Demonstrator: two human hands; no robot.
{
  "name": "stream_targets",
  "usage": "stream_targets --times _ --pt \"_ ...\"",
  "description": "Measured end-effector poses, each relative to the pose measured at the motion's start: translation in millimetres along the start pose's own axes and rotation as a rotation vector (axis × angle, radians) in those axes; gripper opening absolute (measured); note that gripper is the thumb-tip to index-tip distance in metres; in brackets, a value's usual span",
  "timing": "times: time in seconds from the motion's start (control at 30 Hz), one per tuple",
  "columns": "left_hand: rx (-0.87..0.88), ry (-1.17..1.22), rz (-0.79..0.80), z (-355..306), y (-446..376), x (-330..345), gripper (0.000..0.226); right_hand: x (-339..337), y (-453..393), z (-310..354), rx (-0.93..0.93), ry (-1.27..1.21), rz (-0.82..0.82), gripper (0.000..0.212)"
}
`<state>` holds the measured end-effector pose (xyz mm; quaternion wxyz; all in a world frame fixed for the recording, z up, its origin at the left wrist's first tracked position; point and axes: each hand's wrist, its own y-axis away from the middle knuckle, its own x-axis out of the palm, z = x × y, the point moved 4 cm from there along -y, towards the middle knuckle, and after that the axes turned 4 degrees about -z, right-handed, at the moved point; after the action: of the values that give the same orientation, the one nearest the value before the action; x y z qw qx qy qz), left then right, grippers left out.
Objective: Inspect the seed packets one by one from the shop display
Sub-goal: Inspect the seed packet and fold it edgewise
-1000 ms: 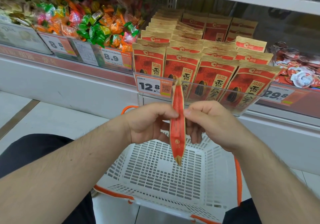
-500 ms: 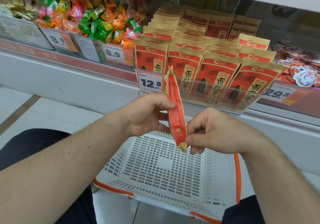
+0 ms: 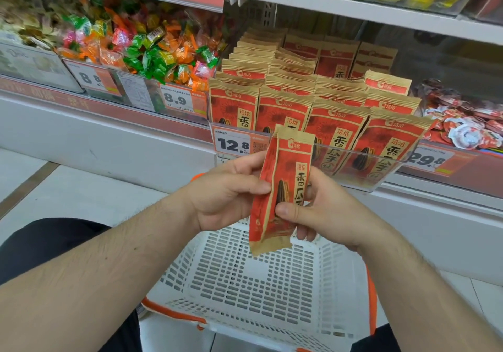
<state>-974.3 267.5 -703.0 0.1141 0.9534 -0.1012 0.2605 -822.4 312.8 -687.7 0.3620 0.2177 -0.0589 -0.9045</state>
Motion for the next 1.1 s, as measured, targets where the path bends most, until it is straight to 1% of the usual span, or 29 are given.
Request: stream_targets --times 0.1,0.17,0.23,0.33,0.4,0.53,0.63,0.73,0.87,0.93,1.1 --pt "0.027 -0.004 -0.068 -3 -1 -2 0.048 -6 -4 1 -0.023 -0.010 -0.138 0.041" --pt "0.056 -0.087 -0.192 -4 -1 -5 0.043 -9 -5 2 -0.036 0.017 -0.223 0.034" --pt "0.090 -0.165 -0.301 -4 -1 -7 0.031 -8 -5 1 -0.050 0.025 -0.241 0.031" --pt "0.097 -0.179 -0.354 -1 -1 -9 0.034 -10 -6 0 -0.060 -0.035 -0.257 0.019" --pt "0.088 -0.171 -0.364 -1 -2 -9 0.036 -17 -6 0 -0.071 -0.097 -0.286 0.010" --pt "0.051 -0.166 -0.367 0 -1 -10 0.039 -22 -7 -2 -0.093 -0.134 -0.288 0.010" --pt "0.043 -0.177 -0.378 -1 0 -9 0.037 -21 -8 -3 -0.094 -0.155 -0.270 0.010" --pt "0.036 -0.210 -0.373 0 -1 -7 0.034 -20 -8 -6 -0.064 -0.176 -0.240 0.009" --pt "0.015 -0.322 -0.374 -2 -6 4 0.027 -21 -4 -10 0.012 -0.241 -0.235 0.003" --pt "0.017 -0.350 -0.354 -10 -11 15 0.026 -27 0 -7 0.033 -0.328 -0.262 0.005" --pt "0.095 -0.388 -0.308 -47 -32 39 0.027 -46 7 15 0.043 -0.496 -0.314 0.013"
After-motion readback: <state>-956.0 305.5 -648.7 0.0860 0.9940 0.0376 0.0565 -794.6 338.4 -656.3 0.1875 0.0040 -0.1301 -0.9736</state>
